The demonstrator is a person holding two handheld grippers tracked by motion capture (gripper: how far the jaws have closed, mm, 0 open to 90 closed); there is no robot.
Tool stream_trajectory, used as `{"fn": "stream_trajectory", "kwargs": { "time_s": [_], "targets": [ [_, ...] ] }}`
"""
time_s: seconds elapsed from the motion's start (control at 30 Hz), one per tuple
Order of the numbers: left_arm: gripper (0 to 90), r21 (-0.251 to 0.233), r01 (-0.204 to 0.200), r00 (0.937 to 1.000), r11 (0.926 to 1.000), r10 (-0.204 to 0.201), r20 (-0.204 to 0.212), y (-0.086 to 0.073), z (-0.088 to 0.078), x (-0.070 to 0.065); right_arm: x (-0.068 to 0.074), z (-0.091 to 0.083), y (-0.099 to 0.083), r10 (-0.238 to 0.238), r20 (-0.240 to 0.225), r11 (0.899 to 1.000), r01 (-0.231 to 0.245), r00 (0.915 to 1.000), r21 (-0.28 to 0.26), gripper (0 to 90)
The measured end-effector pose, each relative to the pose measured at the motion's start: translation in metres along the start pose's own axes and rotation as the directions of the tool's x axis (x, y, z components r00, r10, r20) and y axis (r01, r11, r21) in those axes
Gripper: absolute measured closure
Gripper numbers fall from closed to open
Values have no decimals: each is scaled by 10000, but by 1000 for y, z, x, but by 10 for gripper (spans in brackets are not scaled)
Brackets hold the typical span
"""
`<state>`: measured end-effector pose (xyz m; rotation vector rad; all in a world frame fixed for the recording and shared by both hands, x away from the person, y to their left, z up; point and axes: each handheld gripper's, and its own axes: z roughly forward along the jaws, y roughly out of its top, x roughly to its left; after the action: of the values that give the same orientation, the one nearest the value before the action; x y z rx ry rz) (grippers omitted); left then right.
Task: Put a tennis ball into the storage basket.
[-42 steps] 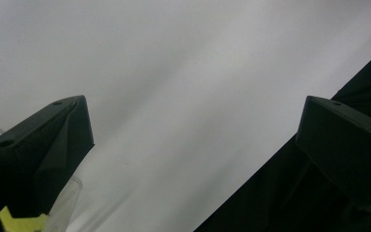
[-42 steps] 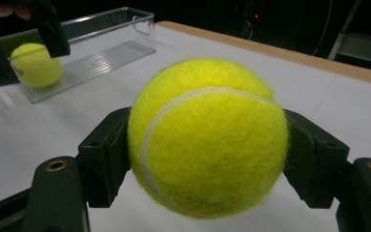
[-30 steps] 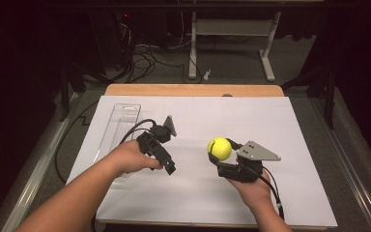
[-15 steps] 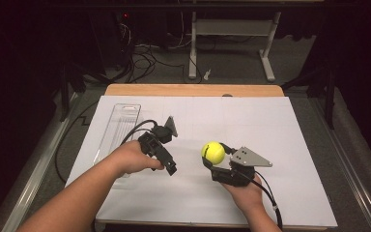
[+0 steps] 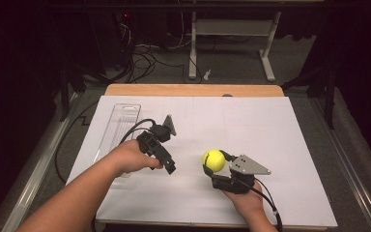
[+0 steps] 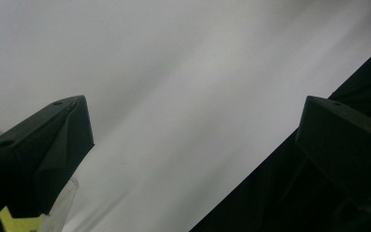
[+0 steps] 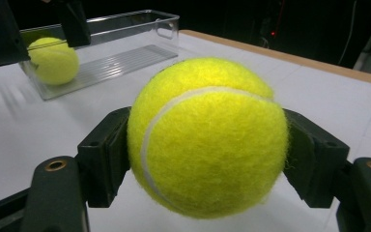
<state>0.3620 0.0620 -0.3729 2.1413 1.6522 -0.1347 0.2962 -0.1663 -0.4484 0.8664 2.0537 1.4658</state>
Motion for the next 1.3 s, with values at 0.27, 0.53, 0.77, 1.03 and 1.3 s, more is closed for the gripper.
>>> {"fn": "stream_trajectory", "kwargs": {
  "time_s": [0.27, 0.53, 0.77, 1.03, 1.3],
  "targets": [
    [7, 1, -53, 10000, 10000, 53, 10, -1, -1, -3, 3, 0, 0, -127, -88, 9999, 127, 9999, -26, 277],
    [7, 37, -75, 10000, 10000, 75, -15, 3, -1, -8, 6, 1, -1, -228, -176, 9997, 228, 9996, 5, 277],
    [7, 12, -114, 9999, 9999, 114, -87, 5, -3, -11, 10, 2, -1, -222, -393, 9997, 218, 9990, -118, 277],
    [7, -14, -131, 9998, 9999, 131, -137, 8, -5, -12, 14, 6, -1, -126, -586, 9998, 118, 9982, -142, 277],
    [7, -53, -131, 9998, 9999, 130, -132, 11, -7, -18, 18, 9, -1, -130, -843, 9999, 120, 9964, -116, 277]
  ]
}}
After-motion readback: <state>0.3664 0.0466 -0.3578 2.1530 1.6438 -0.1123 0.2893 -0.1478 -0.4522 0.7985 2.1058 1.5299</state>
